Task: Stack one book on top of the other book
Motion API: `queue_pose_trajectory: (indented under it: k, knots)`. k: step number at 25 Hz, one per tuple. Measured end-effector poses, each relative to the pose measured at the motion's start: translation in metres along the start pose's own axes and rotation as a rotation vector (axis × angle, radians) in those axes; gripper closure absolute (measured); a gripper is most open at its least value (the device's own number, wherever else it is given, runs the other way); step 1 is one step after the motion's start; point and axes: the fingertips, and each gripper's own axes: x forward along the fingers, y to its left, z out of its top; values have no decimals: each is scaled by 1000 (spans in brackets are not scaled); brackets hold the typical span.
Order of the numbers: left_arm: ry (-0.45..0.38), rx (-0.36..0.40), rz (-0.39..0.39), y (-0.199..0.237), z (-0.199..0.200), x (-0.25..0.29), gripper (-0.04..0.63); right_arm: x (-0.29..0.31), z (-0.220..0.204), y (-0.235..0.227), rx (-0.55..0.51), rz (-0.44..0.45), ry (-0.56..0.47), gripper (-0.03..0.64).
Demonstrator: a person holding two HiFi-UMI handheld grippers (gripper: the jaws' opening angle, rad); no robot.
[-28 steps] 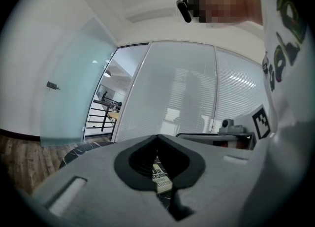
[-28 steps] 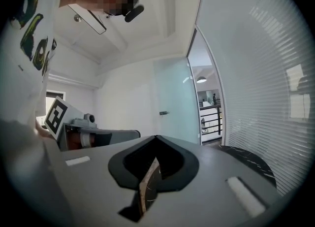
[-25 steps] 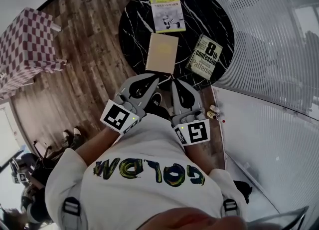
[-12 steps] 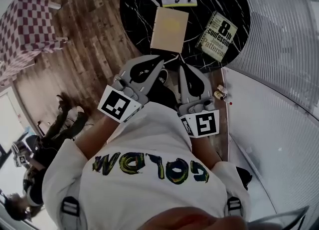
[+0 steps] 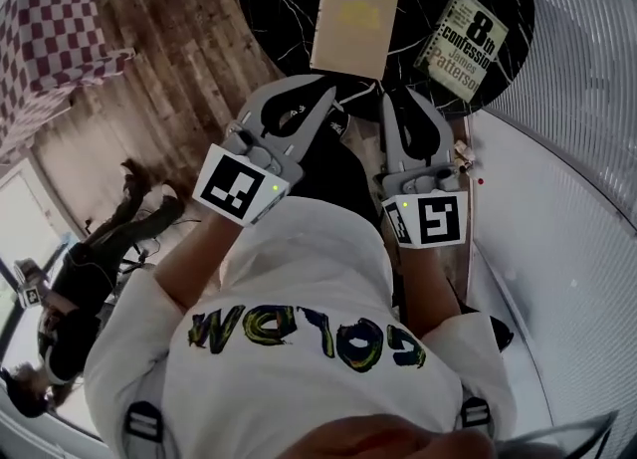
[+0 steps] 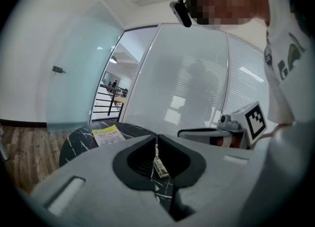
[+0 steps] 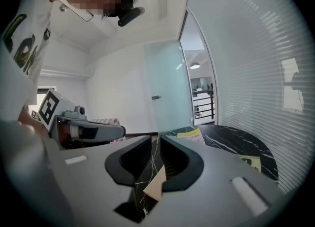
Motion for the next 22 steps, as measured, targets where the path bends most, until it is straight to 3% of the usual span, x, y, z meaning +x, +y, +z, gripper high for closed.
queue_pose_trajectory:
  k: [10, 22]
  knots:
    - [106, -46, 27, 36, -81, 31, 540, 31, -84, -35, 73, -40, 100, 489]
    - [247, -68, 61, 76, -177, 63, 411, 60, -182, -64, 183, -61, 249, 357]
